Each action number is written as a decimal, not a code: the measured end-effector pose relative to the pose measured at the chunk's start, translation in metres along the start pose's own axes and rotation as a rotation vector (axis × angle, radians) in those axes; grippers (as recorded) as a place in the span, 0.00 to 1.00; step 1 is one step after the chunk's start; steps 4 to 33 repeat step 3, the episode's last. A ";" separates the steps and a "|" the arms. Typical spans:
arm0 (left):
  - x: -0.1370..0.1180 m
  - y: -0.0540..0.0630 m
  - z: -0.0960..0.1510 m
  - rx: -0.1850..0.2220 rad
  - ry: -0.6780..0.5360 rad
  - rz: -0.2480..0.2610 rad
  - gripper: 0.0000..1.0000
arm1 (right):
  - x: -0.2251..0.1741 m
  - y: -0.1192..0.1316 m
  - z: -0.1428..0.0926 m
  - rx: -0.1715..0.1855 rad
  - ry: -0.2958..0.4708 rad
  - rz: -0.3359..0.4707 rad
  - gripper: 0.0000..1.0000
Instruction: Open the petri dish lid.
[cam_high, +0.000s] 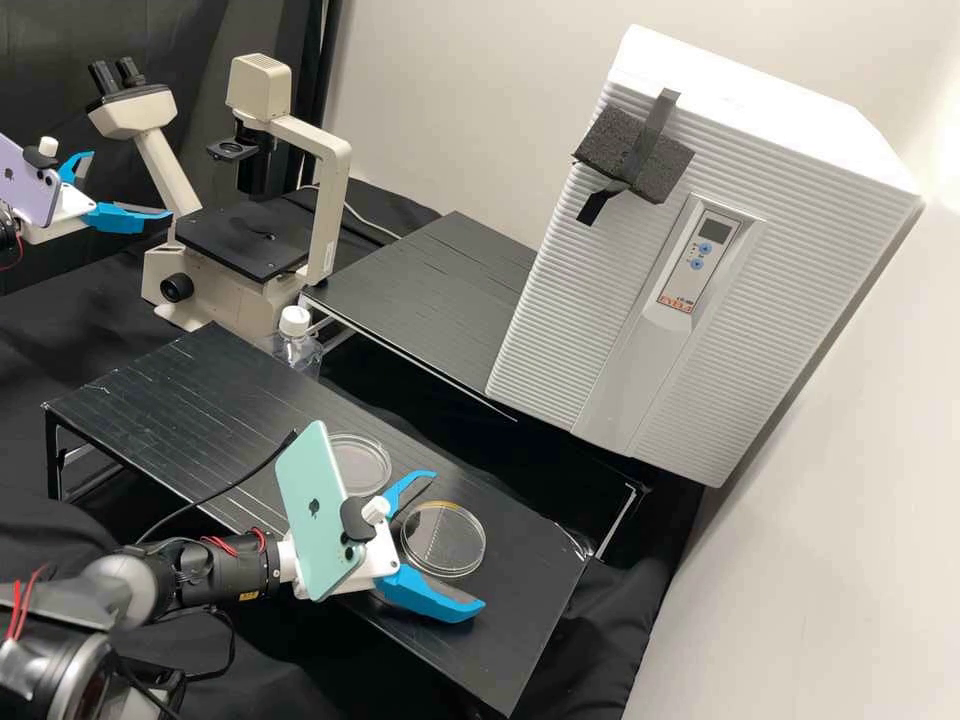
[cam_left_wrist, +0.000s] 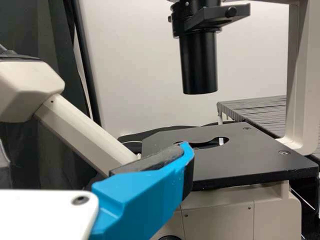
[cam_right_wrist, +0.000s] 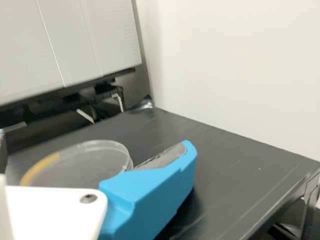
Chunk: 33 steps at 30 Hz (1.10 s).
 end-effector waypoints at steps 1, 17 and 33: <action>0.000 0.000 0.000 0.000 0.000 0.000 1.00 | -0.001 0.001 -0.001 0.016 0.011 -0.003 1.00; 0.000 0.000 0.000 0.000 0.000 0.000 1.00 | -0.004 0.003 -0.004 0.046 0.036 -0.014 1.00; 0.000 0.000 0.000 0.000 0.000 0.000 1.00 | -0.004 0.003 -0.004 0.046 0.036 -0.014 1.00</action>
